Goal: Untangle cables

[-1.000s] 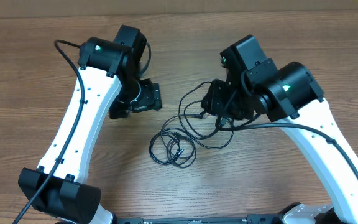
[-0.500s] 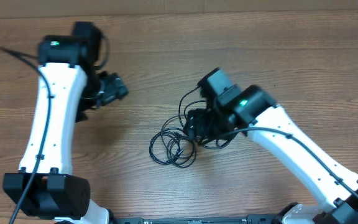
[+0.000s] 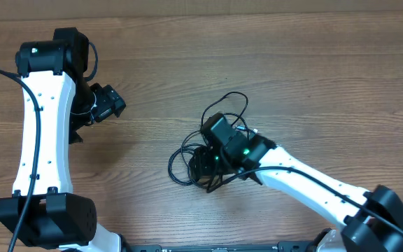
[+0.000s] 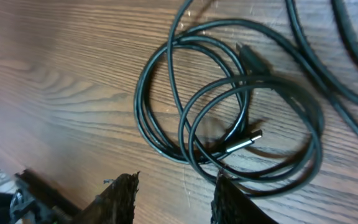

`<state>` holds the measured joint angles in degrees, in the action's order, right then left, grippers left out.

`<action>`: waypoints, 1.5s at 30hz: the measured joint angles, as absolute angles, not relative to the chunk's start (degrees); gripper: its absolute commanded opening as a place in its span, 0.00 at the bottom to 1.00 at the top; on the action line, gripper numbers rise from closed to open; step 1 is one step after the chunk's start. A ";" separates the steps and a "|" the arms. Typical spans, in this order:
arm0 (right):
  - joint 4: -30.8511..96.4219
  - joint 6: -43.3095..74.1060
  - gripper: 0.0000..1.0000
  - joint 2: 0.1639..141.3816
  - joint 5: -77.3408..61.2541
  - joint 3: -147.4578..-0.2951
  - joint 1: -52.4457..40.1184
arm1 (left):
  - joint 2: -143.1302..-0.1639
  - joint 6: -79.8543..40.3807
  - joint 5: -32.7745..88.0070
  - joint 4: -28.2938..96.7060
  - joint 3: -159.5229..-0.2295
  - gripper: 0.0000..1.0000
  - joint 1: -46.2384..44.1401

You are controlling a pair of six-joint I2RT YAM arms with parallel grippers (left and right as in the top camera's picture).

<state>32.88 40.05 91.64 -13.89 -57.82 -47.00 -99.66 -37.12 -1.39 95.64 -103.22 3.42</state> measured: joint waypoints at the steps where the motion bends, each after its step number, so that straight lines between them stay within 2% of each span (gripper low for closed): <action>1: 32.16 40.64 0.39 92.16 -13.47 -57.71 -47.29 | -99.66 -37.12 -1.37 95.61 -103.22 1.00 3.42; 11: 24.97 47.37 0.26 100.90 -11.51 -57.49 -48.05 | -99.66 -36.23 -1.37 95.26 -103.22 1.00 3.42; 26: 24.21 49.34 0.18 102.30 -11.11 -57.49 -48.03 | -99.66 -35.81 -1.37 94.61 -103.22 1.00 3.40; 29: 23.75 49.41 0.18 102.56 -11.11 -57.49 -48.03 | -99.66 -35.81 -1.37 94.54 -103.22 1.00 3.40; 33: 23.66 49.32 0.28 102.61 -11.14 -57.49 -48.03 | -99.66 -35.81 -1.37 94.54 -103.22 1.00 3.40; 45: 24.82 49.08 0.27 102.61 -15.33 -57.49 -48.03 | -99.66 -35.81 -1.34 94.54 -103.22 1.00 3.40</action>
